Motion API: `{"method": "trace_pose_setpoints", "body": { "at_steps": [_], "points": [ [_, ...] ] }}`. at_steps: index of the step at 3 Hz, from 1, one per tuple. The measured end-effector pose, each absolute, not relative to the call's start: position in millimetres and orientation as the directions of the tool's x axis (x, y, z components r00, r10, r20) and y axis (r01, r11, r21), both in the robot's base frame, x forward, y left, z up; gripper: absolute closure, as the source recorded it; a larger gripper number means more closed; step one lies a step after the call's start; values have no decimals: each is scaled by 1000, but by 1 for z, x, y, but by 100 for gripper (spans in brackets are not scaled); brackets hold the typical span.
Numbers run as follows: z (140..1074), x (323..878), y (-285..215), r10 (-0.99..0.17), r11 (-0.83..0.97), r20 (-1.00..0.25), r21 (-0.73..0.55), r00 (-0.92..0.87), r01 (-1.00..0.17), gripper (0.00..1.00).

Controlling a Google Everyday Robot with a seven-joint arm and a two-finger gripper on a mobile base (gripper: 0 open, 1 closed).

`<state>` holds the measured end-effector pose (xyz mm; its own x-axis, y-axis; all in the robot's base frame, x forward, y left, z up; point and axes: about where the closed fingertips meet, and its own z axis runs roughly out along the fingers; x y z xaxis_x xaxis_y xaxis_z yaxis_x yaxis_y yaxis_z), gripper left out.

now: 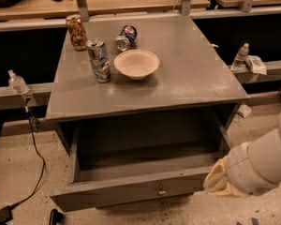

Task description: Close top drawer

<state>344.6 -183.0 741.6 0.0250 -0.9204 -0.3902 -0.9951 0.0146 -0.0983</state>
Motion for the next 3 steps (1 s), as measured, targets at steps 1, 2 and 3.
{"method": "trace_pose_setpoints", "body": {
  "at_steps": [1,2,3],
  "points": [
    [698,342,-167,-908,-1,-416,-109,46,-994,100],
    [639,340,-149,-901,-40,-428,-85,73,-996,100],
    [607,342,-143,-903,-41,-426,-63,64,-997,100]
  ]
}}
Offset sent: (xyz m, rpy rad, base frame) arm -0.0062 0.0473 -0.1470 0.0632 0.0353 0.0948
